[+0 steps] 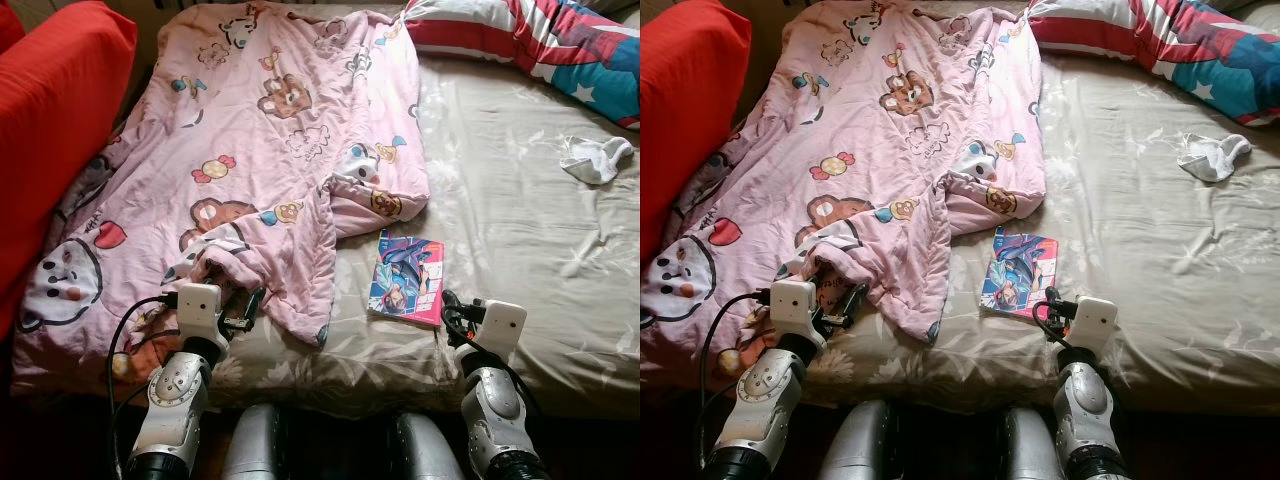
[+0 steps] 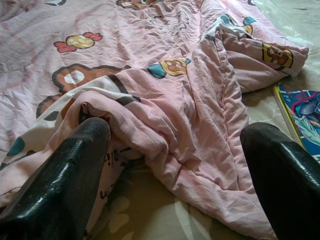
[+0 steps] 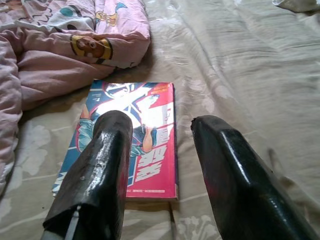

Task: Clean up the room

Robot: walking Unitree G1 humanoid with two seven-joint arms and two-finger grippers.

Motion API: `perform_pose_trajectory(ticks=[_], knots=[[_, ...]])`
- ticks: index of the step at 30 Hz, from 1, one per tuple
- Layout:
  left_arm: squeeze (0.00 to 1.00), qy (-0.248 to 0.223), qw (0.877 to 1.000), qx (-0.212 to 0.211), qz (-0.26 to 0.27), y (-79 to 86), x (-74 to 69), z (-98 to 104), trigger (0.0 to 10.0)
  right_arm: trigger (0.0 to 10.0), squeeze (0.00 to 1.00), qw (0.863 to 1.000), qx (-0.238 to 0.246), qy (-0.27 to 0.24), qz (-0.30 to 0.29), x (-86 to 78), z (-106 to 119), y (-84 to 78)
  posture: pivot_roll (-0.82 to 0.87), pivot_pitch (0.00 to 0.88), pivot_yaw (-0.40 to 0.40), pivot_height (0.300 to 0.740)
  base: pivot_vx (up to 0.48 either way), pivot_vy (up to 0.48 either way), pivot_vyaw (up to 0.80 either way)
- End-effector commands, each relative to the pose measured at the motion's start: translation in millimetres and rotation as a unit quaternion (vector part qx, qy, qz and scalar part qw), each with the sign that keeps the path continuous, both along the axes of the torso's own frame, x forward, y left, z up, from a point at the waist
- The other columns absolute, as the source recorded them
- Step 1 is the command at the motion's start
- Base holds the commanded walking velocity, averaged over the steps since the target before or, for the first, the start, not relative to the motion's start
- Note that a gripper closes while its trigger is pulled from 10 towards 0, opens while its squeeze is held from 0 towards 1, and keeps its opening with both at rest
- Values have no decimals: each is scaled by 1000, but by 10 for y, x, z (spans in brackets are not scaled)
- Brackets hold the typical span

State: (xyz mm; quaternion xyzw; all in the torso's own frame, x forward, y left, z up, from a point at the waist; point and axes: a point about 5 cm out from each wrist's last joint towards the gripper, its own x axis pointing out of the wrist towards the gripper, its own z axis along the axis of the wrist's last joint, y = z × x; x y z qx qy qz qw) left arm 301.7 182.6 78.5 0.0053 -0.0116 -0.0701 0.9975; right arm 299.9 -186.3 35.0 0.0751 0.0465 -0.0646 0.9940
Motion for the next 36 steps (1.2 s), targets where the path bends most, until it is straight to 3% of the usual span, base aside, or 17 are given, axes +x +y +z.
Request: perform_pose_trajectory(ticks=[1, 27, 36], knots=[[0, 9, 1000, 0, 9, 55, -26, -49, 10000, 10000, 0, 1000, 4, 8, 0, -58, -66, 14, 128, 211, 35, 628, 0, 0, 0], [0, 5, 1000, -1, 8, 68, -34, -40, 10000, 10000, 0, 1000, -8, 30, 0, -60, -104, 14, 94, 208, 35, 628, 0, 0, 0], [0, 5, 1000, 2, 10, 85, -35, -35, 10000, 10000, 0, 1000, -10, 20, -5, -78, -96, 5, 97, 223, 35, 600, 0, 0, 0]])
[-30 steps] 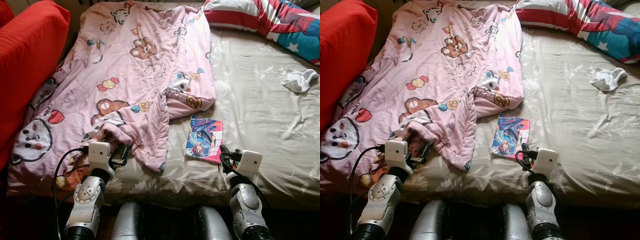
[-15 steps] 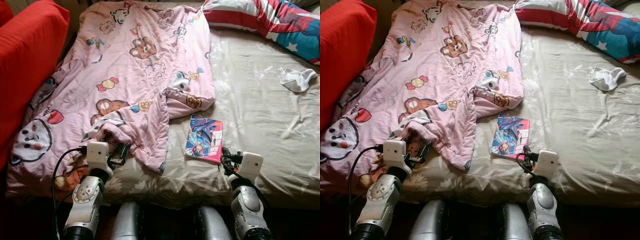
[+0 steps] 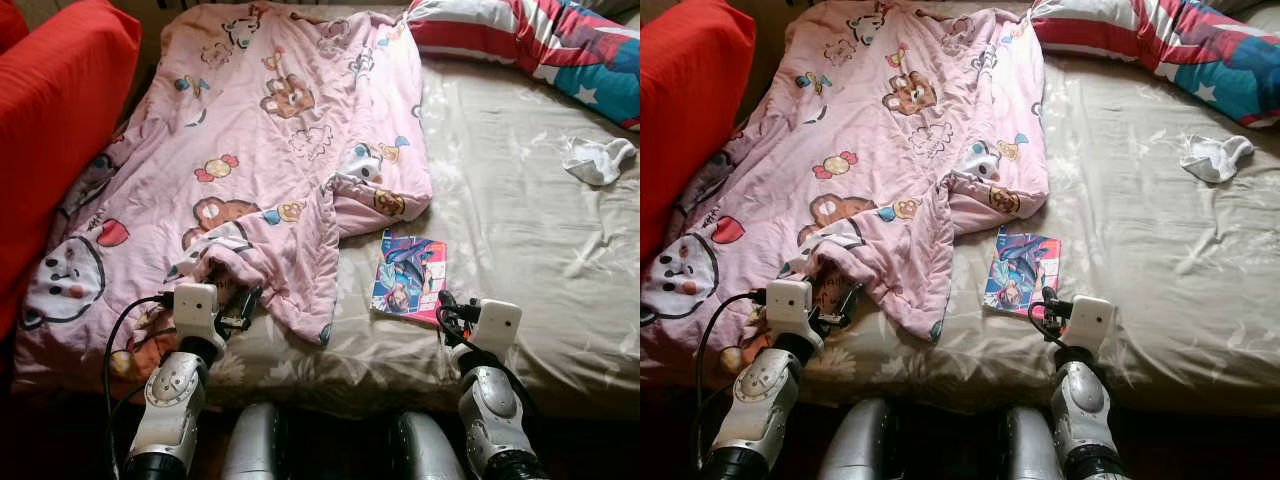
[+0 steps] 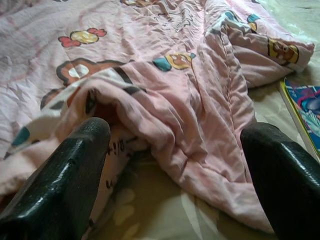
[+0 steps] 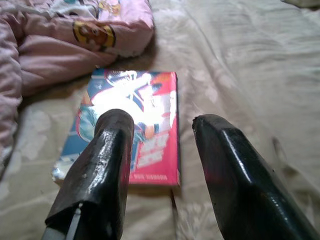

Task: Clean up the room

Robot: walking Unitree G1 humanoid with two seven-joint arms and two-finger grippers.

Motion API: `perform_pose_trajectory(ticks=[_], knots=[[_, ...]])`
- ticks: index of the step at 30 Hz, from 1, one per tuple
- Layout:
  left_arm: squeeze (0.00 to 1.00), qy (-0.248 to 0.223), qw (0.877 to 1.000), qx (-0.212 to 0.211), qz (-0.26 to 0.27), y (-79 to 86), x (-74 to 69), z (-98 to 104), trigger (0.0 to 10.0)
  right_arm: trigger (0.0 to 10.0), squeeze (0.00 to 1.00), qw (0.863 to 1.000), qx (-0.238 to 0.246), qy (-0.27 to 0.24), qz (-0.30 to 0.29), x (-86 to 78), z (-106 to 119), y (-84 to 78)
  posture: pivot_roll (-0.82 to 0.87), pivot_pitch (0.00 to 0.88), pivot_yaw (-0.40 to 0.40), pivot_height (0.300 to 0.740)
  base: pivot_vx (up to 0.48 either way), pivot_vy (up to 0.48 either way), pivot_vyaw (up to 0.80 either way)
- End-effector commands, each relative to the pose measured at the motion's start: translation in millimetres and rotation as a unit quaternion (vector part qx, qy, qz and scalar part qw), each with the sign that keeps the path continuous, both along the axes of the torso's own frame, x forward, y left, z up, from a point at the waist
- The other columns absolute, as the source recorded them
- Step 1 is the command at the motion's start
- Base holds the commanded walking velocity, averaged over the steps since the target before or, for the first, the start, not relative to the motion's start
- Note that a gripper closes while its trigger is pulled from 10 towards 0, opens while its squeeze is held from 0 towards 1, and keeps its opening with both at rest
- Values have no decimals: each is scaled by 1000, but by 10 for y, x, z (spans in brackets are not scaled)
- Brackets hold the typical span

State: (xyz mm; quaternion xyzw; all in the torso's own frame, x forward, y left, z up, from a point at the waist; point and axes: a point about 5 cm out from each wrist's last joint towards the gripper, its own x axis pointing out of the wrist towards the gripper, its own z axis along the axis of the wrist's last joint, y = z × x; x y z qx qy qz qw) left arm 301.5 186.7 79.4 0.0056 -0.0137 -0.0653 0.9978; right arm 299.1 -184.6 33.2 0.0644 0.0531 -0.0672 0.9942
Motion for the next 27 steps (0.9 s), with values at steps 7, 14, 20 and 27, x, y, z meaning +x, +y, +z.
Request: perform_pose_trajectory(ticks=[7, 14, 20, 27], knots=[[0, 12, 1000, 2, 6, 44, -42, -59, 10000, 10000, 0, 1000, 1, 11, -6, -70, -71, -28, 97, 231, 32, 600, 0, 0, 0], [0, 14, 1000, 2, 3, 35, -36, -60, 10000, 10000, 0, 1000, 4, 9, -4, -54, -60, -17, 98, 232, 32, 600, 126, 0, 0], [0, 14, 1000, 2, 3, 35, -29, -55, 10000, 10000, 0, 1000, 3, 11, 3, -44, -59, 11, 98, 232, 32, 600, 314, 0, 0], [0, 13, 1000, 0, 2, 33, -30, -53, 10000, 10000, 0, 1000, 5, 11, 7, -42, -60, 21, 98, 234, 32, 600, 358, 0, 0]])
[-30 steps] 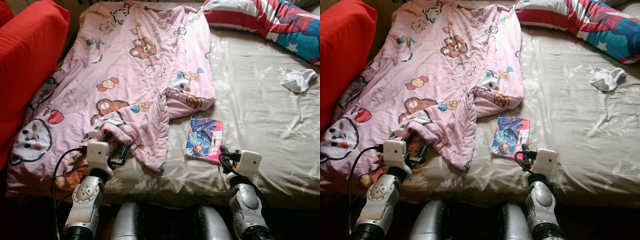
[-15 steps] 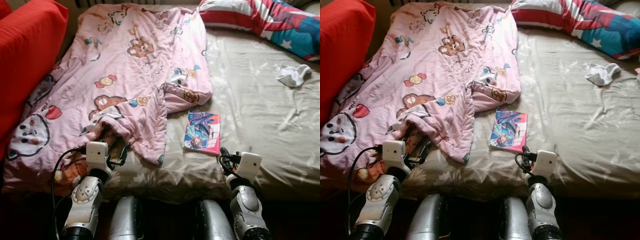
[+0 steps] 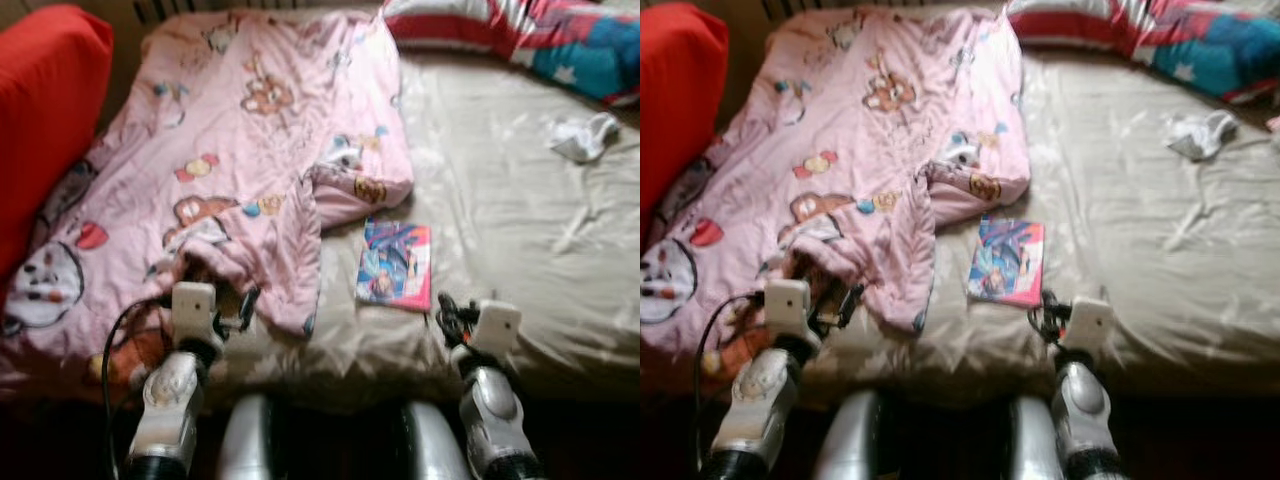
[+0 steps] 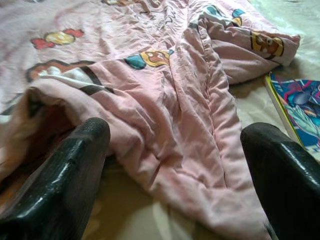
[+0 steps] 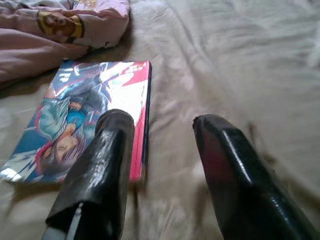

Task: Clean up the room

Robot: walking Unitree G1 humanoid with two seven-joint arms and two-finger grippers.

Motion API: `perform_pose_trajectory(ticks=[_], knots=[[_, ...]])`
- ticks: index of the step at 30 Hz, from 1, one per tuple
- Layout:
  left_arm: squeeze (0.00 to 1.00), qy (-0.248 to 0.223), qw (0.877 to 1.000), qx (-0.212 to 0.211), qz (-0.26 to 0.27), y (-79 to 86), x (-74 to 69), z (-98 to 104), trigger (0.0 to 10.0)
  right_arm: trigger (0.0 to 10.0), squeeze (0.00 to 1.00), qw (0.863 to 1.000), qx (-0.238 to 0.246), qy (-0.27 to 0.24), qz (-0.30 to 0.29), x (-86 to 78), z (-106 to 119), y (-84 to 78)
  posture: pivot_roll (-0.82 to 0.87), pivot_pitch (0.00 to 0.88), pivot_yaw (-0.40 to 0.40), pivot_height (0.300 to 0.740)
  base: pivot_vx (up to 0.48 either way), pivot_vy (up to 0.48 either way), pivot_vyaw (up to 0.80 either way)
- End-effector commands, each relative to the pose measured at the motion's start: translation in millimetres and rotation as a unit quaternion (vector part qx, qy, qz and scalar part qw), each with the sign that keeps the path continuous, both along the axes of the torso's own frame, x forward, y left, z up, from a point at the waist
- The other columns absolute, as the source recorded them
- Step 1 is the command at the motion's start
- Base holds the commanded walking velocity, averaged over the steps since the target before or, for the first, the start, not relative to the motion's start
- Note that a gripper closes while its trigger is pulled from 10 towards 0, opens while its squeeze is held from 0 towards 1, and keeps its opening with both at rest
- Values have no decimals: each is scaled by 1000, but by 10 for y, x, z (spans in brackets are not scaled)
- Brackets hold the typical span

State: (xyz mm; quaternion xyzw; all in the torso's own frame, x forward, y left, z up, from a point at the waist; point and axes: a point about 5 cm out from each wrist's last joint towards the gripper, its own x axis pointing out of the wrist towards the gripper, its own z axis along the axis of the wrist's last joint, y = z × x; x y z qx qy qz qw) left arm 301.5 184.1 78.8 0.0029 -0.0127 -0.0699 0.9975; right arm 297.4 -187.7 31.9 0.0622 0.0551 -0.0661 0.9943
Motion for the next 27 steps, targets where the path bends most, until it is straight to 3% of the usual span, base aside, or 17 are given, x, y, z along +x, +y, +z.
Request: perform_pose_trajectory(ticks=[1, 14, 21, 22, 27], knots=[[0, 12, 1000, 2, 6, 57, -31, -48, 10000, 10000, 0, 1000, 7, 9, 6, -26, -48, 54, 97, 234, 32, 600, 364, 0, 0], [0, 11, 1000, 1, -1, 17, -25, -43, 10000, 10000, 0, 999, 22, 9, 39, 1, -40, 126, 90, 243, 36, 600, 350, 0, 0], [0, 9, 1000, 0, -16, -39, -25, -32, 10000, 10000, 0, 996, 71, 19, 52, 79, -23, 179, 95, 256, 43, 600, 0, 0, 0], [0, 9, 1000, 1, -18, -45, -21, -28, 10000, 10000, 1000, 995, 77, 20, 52, 96, -16, 175, 99, 261, 45, 600, 0, 0, 0], [0, 4, 1000, 4, -24, -58, -6, 7, 10000, 10000, 1000, 994, 103, 27, 40, 171, 19, 152, 117, 275, 51, 600, 0, 0, 0]])
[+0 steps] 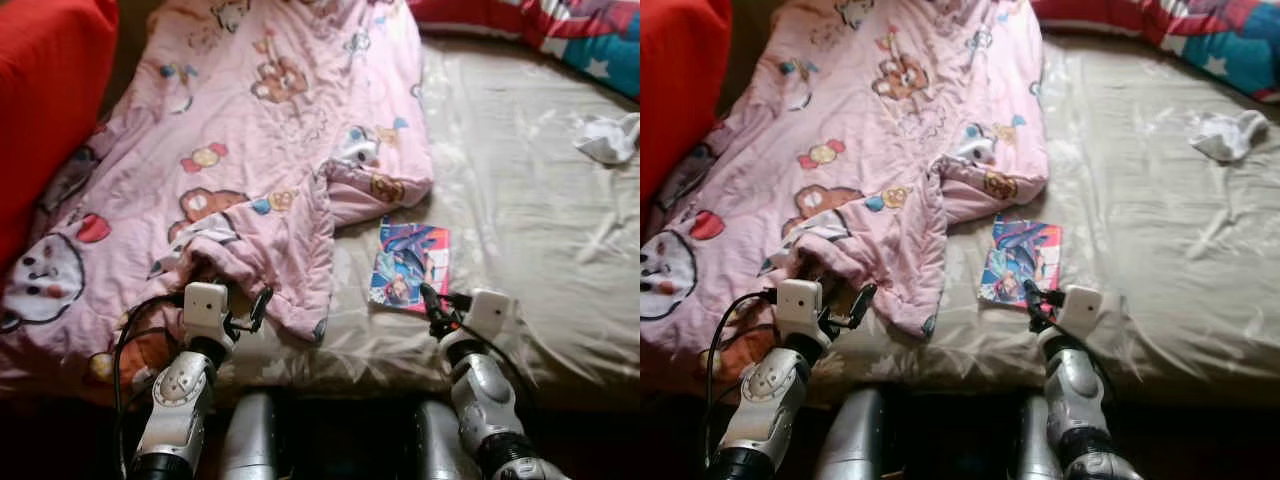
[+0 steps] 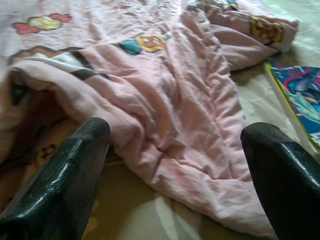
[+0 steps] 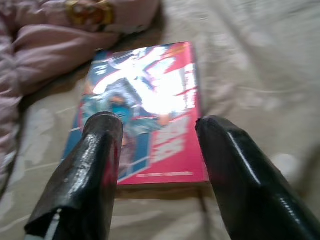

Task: Clean up the room

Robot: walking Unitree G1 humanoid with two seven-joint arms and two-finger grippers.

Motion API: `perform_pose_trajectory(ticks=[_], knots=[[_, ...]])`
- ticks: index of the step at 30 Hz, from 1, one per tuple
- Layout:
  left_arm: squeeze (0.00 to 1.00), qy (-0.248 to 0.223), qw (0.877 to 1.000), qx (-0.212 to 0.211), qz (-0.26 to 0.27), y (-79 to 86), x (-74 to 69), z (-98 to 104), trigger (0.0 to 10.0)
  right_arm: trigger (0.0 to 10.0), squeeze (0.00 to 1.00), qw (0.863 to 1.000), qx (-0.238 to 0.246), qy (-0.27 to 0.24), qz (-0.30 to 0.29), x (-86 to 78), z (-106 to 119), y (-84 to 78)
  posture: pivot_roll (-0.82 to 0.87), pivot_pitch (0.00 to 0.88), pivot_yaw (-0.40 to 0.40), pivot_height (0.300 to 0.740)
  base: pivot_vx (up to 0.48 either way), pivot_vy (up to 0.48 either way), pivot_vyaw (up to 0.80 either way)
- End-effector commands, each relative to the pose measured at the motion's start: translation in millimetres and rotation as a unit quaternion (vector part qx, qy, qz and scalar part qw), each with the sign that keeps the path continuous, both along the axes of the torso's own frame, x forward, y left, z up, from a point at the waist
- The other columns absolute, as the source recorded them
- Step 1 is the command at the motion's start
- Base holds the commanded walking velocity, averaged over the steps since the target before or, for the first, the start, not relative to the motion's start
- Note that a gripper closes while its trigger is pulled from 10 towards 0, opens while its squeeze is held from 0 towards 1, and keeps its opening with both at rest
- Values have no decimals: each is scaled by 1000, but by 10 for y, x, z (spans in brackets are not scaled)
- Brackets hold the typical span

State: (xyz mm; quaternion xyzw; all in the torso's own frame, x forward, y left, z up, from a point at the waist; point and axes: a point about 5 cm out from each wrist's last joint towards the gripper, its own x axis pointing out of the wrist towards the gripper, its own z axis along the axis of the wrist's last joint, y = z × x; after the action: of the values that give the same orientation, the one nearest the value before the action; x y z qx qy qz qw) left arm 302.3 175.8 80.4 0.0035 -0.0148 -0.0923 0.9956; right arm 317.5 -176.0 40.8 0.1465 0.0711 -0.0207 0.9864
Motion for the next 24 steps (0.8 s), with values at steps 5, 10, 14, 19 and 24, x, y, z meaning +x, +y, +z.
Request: perform_pose_trajectory(ticks=[5, 10, 14, 19, 24], knots=[[0, -3, 1000, 7, -4, 30, 12, 57, 10000, 10000, 1000, 999, 28, 28, -9, 39, -30, 12, 136, 301, 56, 600, 0, 0, 0], [0, -13, 1000, 12, -6, 54, 0, 120, 10000, 10000, 1000, 998, 46, 22, -22, 109, 42, -21, 149, 332, 66, 600, 0, 0, 0], [0, -15, 1000, 16, -5, 82, -21, 139, 10000, 10000, 1000, 998, 52, 19, -29, 142, 78, -41, 155, 349, 73, 600, 0, 0, 0], [0, -18, 1000, 21, -5, 108, -59, 188, 10000, 10000, 0, 996, 71, 20, -42, 165, 95, -54, 173, 384, 85, 600, 0, 0, 0], [0, -21, 999, 29, 1, 159, -121, 238, 10000, 10000, 0, 994, 99, 21, -50, 173, 91, -37, 184, 406, 88, 600, 0, 0, 0]])
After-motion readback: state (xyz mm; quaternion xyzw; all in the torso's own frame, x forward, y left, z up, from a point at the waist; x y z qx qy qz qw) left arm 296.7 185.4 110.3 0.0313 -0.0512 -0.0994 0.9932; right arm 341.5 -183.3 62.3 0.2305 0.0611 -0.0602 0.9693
